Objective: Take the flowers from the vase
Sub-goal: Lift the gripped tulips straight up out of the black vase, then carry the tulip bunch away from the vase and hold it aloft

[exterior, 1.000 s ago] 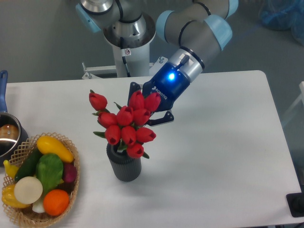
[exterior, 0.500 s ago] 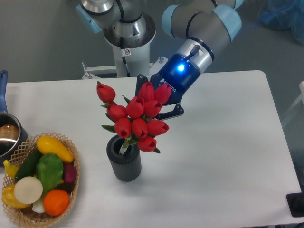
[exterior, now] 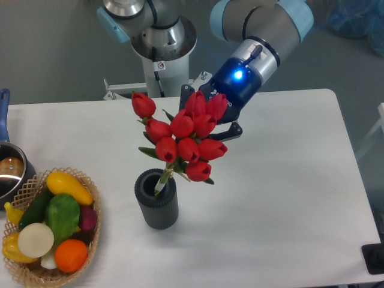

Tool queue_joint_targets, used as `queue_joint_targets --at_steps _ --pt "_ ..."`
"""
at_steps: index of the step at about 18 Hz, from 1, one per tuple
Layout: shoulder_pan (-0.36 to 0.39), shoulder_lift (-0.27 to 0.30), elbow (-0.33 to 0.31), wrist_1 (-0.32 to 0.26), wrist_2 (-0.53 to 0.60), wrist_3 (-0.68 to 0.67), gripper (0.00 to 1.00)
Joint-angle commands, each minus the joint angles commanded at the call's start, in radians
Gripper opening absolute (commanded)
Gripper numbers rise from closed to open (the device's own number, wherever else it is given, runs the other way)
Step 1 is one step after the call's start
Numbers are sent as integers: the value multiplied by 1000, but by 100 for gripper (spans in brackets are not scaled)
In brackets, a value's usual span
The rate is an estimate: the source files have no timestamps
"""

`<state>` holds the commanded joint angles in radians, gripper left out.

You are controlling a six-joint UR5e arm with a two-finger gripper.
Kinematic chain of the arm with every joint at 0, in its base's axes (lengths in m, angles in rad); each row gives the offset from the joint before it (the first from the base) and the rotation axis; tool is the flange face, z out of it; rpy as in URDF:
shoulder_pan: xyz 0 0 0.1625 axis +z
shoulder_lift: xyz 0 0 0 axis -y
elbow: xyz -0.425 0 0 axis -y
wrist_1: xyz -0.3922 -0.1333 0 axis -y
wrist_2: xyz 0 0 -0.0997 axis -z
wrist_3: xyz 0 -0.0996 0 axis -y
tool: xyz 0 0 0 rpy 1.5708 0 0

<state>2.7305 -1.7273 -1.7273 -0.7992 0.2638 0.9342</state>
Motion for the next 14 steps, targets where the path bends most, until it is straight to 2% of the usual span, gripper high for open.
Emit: queue_joint_targets --at_steps 4,8,9,11,14 --pt "26 2 41 5 26 12 8" --pt "40 9 80 6 201 14 7" --pt "41 8 90 6 277 29 6" --pt "49 5 84 5 299 84 6" --pt "103 0 86 3 298 158 7"
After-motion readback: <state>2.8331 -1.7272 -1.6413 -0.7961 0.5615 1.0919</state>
